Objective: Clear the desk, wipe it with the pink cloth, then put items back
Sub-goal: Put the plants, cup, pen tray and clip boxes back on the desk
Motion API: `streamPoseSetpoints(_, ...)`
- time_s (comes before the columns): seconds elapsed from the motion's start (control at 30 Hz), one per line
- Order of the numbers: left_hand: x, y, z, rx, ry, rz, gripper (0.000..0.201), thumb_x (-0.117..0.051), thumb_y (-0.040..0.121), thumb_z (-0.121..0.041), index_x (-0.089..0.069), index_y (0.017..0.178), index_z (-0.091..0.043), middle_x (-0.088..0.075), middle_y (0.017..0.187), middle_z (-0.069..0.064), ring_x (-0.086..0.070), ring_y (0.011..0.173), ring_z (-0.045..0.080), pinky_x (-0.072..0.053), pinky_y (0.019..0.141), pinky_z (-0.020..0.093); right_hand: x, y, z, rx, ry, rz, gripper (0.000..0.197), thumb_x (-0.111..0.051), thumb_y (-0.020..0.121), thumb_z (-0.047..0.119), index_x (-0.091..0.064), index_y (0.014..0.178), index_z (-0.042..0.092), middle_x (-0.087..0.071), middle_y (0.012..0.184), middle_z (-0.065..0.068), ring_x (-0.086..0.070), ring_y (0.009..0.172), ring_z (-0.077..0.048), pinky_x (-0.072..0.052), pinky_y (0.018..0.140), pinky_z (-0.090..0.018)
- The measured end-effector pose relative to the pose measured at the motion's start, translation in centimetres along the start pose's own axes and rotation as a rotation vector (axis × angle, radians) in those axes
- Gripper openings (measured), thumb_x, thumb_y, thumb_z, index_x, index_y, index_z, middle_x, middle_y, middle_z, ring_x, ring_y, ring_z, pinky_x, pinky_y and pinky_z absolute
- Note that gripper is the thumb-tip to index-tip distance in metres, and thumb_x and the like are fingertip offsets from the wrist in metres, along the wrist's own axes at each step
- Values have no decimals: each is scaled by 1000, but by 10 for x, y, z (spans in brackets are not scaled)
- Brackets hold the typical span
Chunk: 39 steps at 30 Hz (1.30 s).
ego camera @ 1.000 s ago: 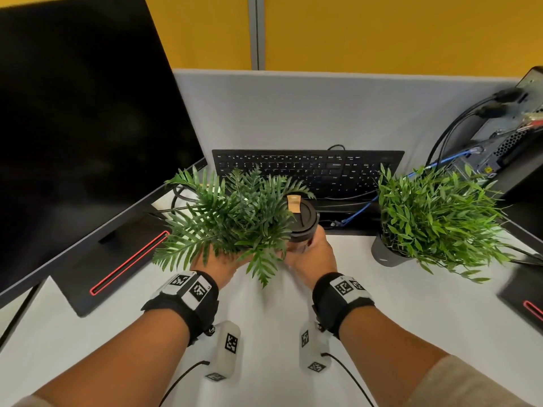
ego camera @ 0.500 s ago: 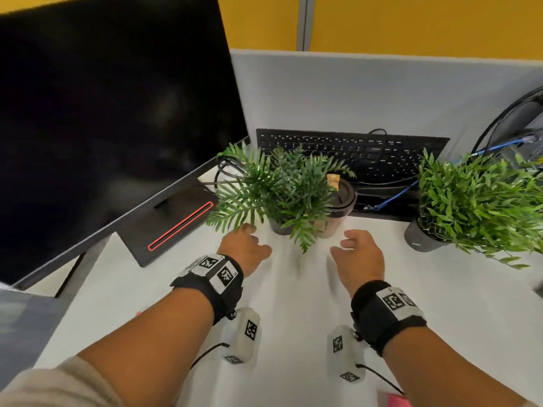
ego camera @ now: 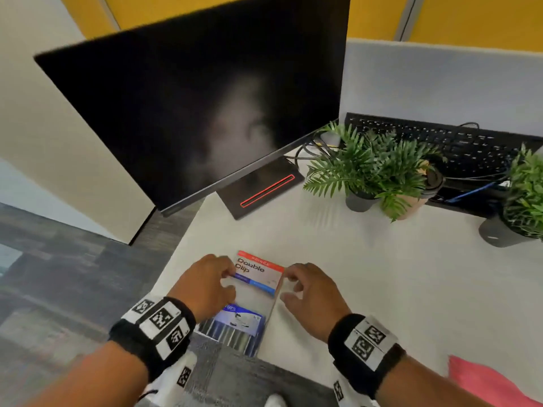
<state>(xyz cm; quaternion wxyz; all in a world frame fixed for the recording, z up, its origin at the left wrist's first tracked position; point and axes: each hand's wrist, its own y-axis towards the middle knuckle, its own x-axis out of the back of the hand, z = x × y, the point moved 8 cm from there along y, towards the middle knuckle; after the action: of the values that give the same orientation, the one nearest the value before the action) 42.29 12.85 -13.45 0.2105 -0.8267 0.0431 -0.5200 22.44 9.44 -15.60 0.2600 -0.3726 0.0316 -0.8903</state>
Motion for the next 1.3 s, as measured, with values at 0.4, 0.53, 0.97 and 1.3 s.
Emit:
streamPoseSetpoints(0.4, -58, -13, 10, -405, 454, 131, 36, -74, 60, -40, -60, 93, -36, -62, 87, -15, -59, 78, 10, -53, 59, 25, -37, 51, 20, 53, -308, 40, 42, -65, 78, 28, -44, 115, 27, -55, 116, 0, -54, 102, -20, -51, 86, -33)
streamPoseSetpoints(0.53, -25, 7, -15, -480, 378, 66, 39, -64, 74, -33, -60, 113, -31, -61, 109, -10, -54, 99, 14, -51, 82, 32, -2, 69, 4, -64, -160, -99, 44, -73, 74, 27, -46, 109, 29, -57, 113, 2, -59, 97, -18, -53, 83, -30)
streamPoseSetpoints(0.97, -18, 106, -55, -424, 376, 9, 52, -64, 85, -36, -51, 134, -29, -57, 130, -4, -51, 113, 18, -48, 97, 33, 24, 124, -32, -145, -231, -139, 38, -71, 80, 19, -44, 105, 27, -58, 117, -1, -60, 104, -21, -56, 85, -30)
streamPoseSetpoints(1.3, -11, 88, -38, -428, 268, -91, 42, -55, 90, -43, -54, 129, -28, -59, 128, -6, -53, 111, 13, -49, 95, 28, 35, 86, -20, -211, -151, -306, 38, -65, 84, 14, -48, 115, 27, -43, 121, 4, -55, 100, -15, -50, 70, -15)
